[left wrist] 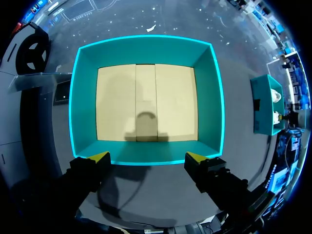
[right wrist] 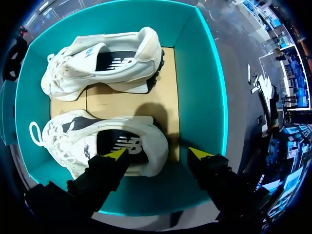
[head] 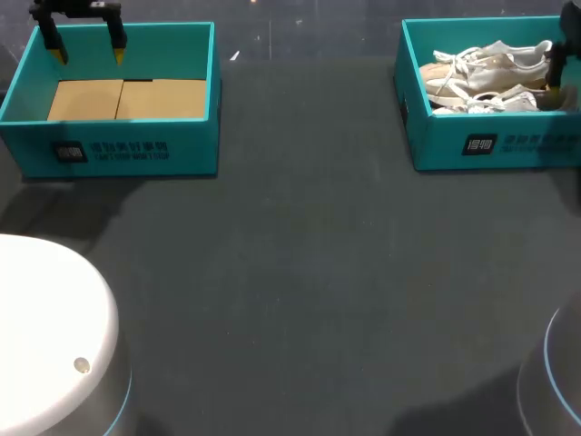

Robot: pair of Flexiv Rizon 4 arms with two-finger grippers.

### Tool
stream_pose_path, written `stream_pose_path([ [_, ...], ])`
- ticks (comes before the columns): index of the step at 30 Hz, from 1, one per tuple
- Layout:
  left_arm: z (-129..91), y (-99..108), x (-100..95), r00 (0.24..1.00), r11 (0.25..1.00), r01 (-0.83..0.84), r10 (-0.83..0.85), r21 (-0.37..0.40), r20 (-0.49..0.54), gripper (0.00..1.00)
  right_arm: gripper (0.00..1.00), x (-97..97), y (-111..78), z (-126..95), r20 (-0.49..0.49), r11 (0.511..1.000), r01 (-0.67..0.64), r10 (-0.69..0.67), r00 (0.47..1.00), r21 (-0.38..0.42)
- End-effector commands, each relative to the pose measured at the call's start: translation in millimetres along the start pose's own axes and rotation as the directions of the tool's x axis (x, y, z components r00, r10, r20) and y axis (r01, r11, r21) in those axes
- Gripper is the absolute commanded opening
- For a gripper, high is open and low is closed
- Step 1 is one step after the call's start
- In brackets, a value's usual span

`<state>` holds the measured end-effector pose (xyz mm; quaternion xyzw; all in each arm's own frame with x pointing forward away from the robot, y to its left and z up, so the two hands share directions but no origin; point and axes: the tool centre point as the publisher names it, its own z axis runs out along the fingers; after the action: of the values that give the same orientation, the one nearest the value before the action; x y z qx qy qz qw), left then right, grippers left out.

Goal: Take the shoe out of the shoebox, open the shoe tongue, remove and reinsert the insole, then place the shoe into the shoebox

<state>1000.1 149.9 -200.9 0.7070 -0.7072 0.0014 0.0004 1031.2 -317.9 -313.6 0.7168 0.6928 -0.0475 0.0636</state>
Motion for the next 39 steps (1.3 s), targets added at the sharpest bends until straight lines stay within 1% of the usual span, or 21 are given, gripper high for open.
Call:
stream_pose_path([
  [1, 0, 0, 0.0, 1.0, 1.0, 0.0, 0.0, -0.001, 0.001, 1.0, 0.78, -0.5, 3.6, 10, -0.005, 1.0, 0.003, -0.003, 1.0, 0.007],
  [7, 0, 0, 0.0, 1.0, 1.0, 0.0, 0.0, -0.001, 0.001, 1.0, 0.8, -2.8, 4.1, 21, -0.015, 1.0, 0.0, 0.001, 1.0, 0.019],
  [15, 0, 0, 0.0, 1.0, 1.0, 0.0, 0.0, -0.001, 0.001, 1.0, 0.8, -1.0, 2.0, 36, -0.034, 0.999, 0.006, -0.004, 0.999, 0.044],
  [25, 0, 0, 0.0, 1.0, 1.0, 0.0, 0.0, -0.001, 0.001, 1.0, 0.77, 1.6, 0.2, 49, -0.046, 0.997, 0.019, -0.016, 0.999, 0.071],
  [26, 0, 0, 0.0, 1.0, 1.0, 0.0, 0.0, -0.001, 0.001, 1.0, 0.71, 1.6, 0.2, 49, -0.046, 0.997, 0.019, -0.015, 0.999, 0.072],
  [28, 0, 0, 0.0, 1.0, 1.0, 0.0, 0.0, -0.001, 0.001, 1.0, 0.49, 1.6, 0.0, 49, -0.047, 0.997, 0.018, -0.015, 0.999, 0.073],
  [29, 0, 0, 0.0, 1.0, 1.0, 0.0, 0.0, -0.001, 0.001, 1.0, 0.46, 1.5, 0.0, 49, -0.047, 0.997, 0.018, -0.015, 0.999, 0.074],
  [31, 0, 0, 0.0, 1.0, 1.0, 0.0, 0.0, -0.001, 0.001, 1.0, 0.35, 1.2, -0.3, 49, -0.047, 0.997, 0.017, -0.014, 0.999, 0.076],
  [32, 0, 0, 0.0, 1.0, 1.0, 0.0, 0.0, -0.001, 0.001, 1.0, 0.25, 1.0, -0.4, 50, -0.046, 0.997, 0.017, -0.013, 0.999, 0.076],
  [34, 0, 0, 0.0, 1.0, 1.0, 0.0, 0.0, -0.001, 0.001, 1.0, 0.02, 0.7, -0.5, 50, -0.045, 0.997, 0.016, -0.012, 0.999, 0.077],
  [35, 0, 0, 0.0, 1.0, 1.0, 0.0, 0.0, -0.001, 0.001, 1.0, 0.0, 0.6, -0.5, 50, -0.045, 0.997, 0.015, -0.012, 0.999, 0.078],
  [39, 0, 0, 0.0, 1.0, 1.0, 0.0, 0.0, -0.001, 0.001, 1.0, 0.0, -0.3, -1.0, 49, -0.043, 0.997, 0.013, -0.009, 0.999, 0.078],
])
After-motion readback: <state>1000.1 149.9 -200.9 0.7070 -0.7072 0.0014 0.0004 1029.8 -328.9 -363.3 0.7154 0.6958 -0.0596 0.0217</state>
